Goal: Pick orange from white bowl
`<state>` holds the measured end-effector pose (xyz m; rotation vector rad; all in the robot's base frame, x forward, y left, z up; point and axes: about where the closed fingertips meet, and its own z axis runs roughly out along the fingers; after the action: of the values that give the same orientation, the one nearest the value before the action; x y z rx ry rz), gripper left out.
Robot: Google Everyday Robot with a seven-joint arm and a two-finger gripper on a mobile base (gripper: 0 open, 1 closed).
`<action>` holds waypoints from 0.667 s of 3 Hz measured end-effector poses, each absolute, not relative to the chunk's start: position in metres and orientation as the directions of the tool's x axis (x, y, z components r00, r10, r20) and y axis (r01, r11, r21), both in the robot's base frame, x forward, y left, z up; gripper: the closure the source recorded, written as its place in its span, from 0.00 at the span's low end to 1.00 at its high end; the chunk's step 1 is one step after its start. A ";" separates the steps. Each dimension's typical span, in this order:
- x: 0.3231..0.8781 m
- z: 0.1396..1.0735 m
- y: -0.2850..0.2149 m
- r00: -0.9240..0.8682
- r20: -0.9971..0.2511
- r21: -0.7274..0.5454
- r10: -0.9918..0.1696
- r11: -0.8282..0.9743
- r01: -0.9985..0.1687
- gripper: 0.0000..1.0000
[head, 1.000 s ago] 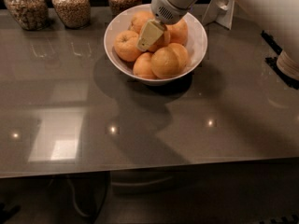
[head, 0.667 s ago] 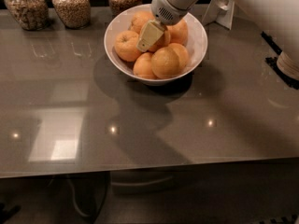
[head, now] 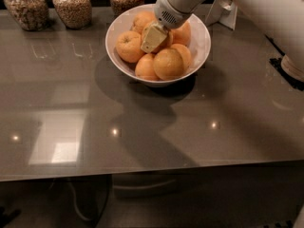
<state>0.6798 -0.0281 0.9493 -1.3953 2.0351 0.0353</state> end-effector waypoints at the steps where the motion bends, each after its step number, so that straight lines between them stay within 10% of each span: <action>1: 0.680 0.939 -0.031 -0.211 -0.491 -0.344 -0.845 0.411 -0.844 0.32; 2: 0.679 0.930 -0.034 -0.205 -0.444 -0.364 -0.873 0.384 -0.849 0.35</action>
Offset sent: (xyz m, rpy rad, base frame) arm -0.0024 -0.0120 -0.0281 -0.1635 0.0096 0.0191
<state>0.6785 -0.0336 0.9297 -1.4720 2.0597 -0.0528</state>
